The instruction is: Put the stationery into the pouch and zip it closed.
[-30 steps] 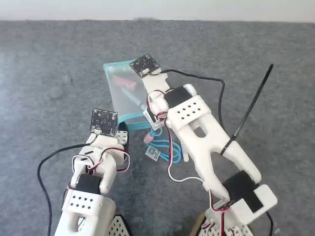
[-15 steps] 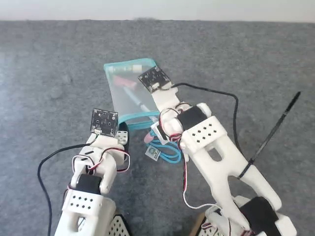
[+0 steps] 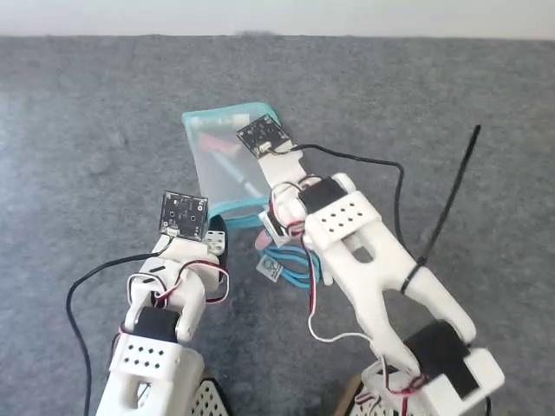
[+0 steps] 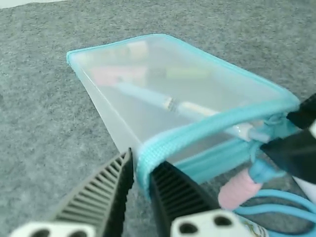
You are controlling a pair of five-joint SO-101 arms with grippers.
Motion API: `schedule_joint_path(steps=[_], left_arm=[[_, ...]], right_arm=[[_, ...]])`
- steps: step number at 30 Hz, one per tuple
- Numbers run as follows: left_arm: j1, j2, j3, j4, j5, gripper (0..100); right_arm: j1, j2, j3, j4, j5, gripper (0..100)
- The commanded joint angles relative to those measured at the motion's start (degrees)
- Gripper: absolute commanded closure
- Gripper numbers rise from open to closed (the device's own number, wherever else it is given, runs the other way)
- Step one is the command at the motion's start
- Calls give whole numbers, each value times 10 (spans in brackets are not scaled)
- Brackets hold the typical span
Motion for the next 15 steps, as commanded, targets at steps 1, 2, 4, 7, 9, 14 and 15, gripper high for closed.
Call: schedule_joint_path(steps=[1, 2, 4, 7, 9, 14, 15], left_arm=[[0, -8, -17, -16, 10, 989], [0, -8, -17, -16, 10, 989], [0, -8, -17, -16, 10, 989], [0, -8, -17, -16, 10, 989], [0, -10, -17, -8, 10, 989], [0, -11, -17, -5, 10, 989], [0, -11, -17, -5, 10, 989]], right_arm=[[2, 0, -71, -12, -6, 812], [3, 1, -83, -9, -5, 812], [5, 1, -97, -8, -5, 812], [6, 0, -101, -8, -6, 812], [5, -10, -94, -9, -8, 812], [5, -81, -50, -8, -15, 812], [7, -101, -33, -8, -14, 812]])
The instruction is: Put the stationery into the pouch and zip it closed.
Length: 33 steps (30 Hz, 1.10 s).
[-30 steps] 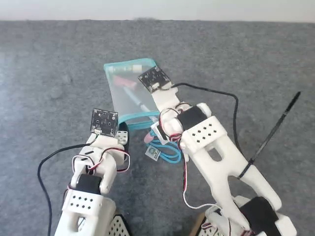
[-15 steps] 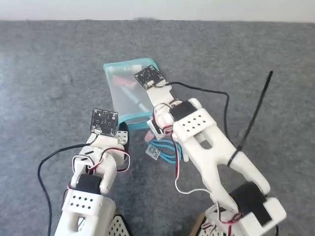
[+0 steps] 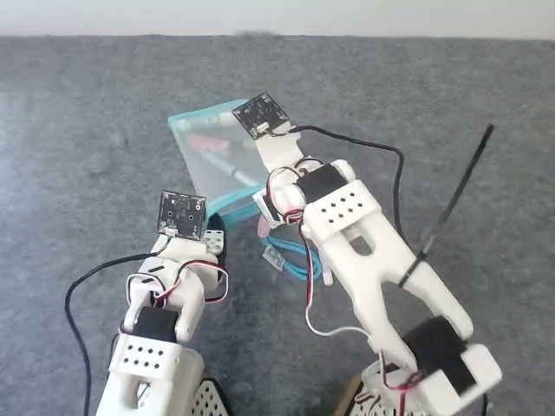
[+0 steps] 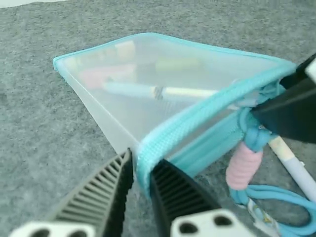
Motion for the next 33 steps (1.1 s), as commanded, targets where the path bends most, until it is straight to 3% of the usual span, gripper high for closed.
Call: schedule_joint_path(steps=[1, 10, 24, 33], left_arm=[[1, -11, -17, -5, 5, 989], [1, -11, -22, -7, 5, 989], [-2, -11, -27, -5, 7, 989], [0, -11, -22, -4, 5, 989]], right_arm=[[9, -97, 33, -8, -3, 812], [86, -203, 217, -14, 17, 812], [87, -29, 258, -109, -33, 812], [88, 0, 256, -76, -30, 814]])
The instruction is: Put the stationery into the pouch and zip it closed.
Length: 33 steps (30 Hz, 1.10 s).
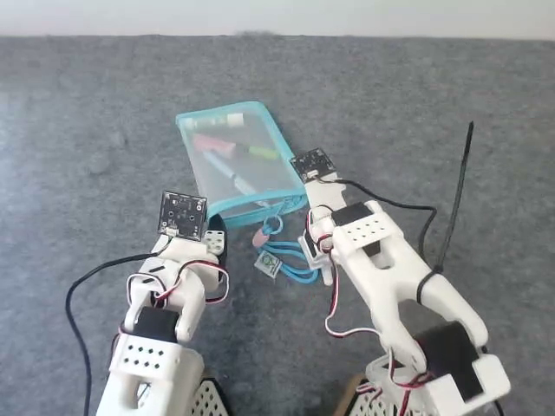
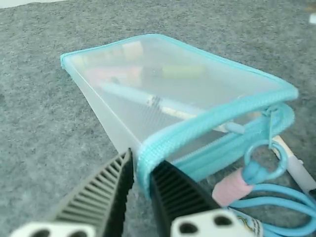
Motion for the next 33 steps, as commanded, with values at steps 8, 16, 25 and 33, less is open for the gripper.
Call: schedule_joint_path(steps=[8, 16, 25, 33], left_arm=[[1, -11, -22, -4, 6, 989], [1, -11, -21, -4, 6, 989], [0, -11, -21, -4, 6, 989], [0, -11, -15, -4, 6, 989]], right_arm=[[6, -2, 5, -9, -4, 815], [6, -3, 42, 0, -3, 816], [7, -3, 49, 3, -3, 947], [19, -8, 51, 4, -3, 992]])
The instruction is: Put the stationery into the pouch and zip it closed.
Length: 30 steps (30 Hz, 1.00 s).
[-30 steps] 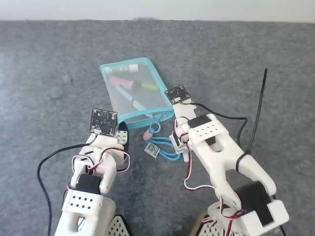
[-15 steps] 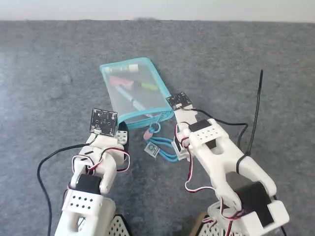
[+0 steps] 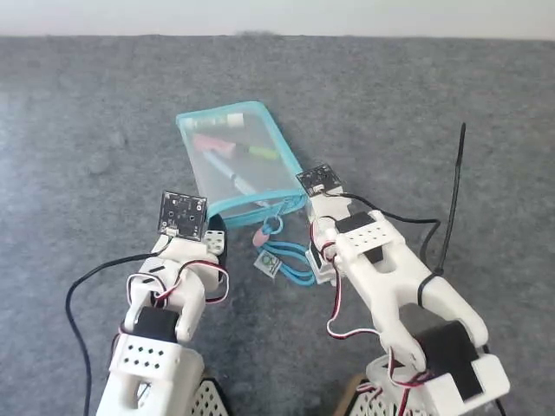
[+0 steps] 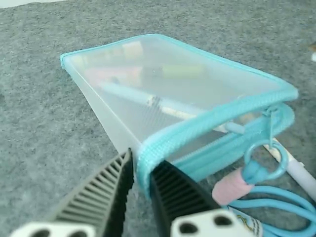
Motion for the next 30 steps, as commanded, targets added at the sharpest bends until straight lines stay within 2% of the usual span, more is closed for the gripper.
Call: schedule_joint_path(steps=[1, 4, 8, 15, 19, 24, 26, 30], left_arm=[[0, -11, -15, -5, 6, 989], [-1, -11, -15, -5, 6, 989], [0, -11, -15, -5, 6, 989], [1, -11, -14, -7, 6, 989], [1, -11, -14, -7, 6, 989], [1, -11, -14, -7, 6, 989], [0, -11, -14, -7, 6, 989], [-2, -11, -14, -7, 6, 989]], right_arm=[[22, -11, -4, 21, -2, 992], [60, -12, -21, 58, 26, 992], [105, -52, -81, 170, 68, 992], [111, -269, -162, 316, 88, 992], [34, -352, -200, 404, 146, 992], [-116, -320, -205, 448, 146, 992], [-145, -298, -205, 446, 146, 992], [-155, -260, -222, 437, 146, 992]])
